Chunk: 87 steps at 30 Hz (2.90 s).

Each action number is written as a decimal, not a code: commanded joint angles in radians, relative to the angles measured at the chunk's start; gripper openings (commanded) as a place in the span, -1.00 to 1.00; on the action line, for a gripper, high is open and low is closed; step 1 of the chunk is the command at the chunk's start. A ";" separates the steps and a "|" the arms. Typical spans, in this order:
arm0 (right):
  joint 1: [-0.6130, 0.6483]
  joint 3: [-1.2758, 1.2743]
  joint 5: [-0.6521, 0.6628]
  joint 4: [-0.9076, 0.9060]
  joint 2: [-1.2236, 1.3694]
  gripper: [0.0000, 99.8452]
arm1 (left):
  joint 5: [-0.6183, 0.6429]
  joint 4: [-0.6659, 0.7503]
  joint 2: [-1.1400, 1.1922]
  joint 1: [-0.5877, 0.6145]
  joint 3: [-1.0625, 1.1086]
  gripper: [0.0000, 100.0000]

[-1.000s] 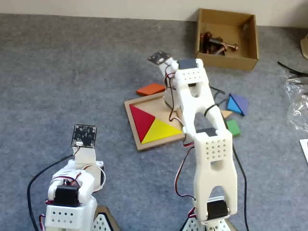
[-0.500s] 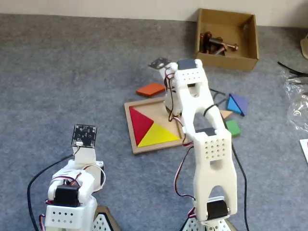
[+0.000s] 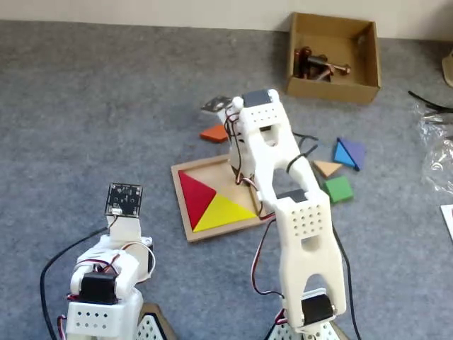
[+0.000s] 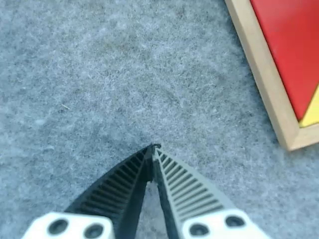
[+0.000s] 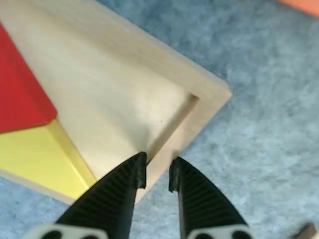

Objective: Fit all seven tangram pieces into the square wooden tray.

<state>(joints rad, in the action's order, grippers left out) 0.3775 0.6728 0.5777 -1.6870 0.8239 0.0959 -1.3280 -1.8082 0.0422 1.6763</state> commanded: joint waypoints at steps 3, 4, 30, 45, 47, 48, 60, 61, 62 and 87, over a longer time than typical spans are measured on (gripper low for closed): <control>0.024 0.038 -0.008 -0.024 -0.022 -0.92 | 0.006 0.003 -0.007 -0.016 0.019 -0.99; 0.024 0.039 -0.008 -0.024 -0.022 -0.91 | 0.006 0.003 -0.007 -0.016 0.019 -0.99; -0.027 0.165 -0.100 -0.071 0.015 -0.91 | 0.006 0.003 -0.007 -0.016 0.019 -0.99; -0.024 0.269 -0.434 -0.010 0.010 -0.91 | 0.006 0.003 -0.007 -0.016 0.019 -0.99; -0.024 0.269 -0.456 -0.010 0.007 -0.91 | 0.006 0.003 -0.007 -0.016 0.019 -0.99; -0.024 0.269 -0.457 -0.010 0.005 -0.91 | 0.006 0.003 -0.007 -0.016 0.019 -0.99; -0.008 0.460 -0.466 -0.002 0.015 -0.91 | 0.006 0.003 -0.007 -0.016 0.019 -0.99; -0.008 0.472 -0.491 -0.002 0.015 -0.91 | 0.006 0.003 -0.007 -0.016 0.019 -0.99; -0.012 0.481 -0.526 -0.002 0.015 -0.91 | 0.006 0.003 -0.007 -0.016 0.019 -0.99; -0.068 0.486 -0.557 0.110 0.016 -0.57 | 0.006 0.003 -0.007 -0.016 0.019 -0.99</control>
<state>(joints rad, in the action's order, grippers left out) 0.3284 1.1009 -0.0729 -1.6349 0.8684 0.0959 -1.3280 -1.8082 0.0422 1.6763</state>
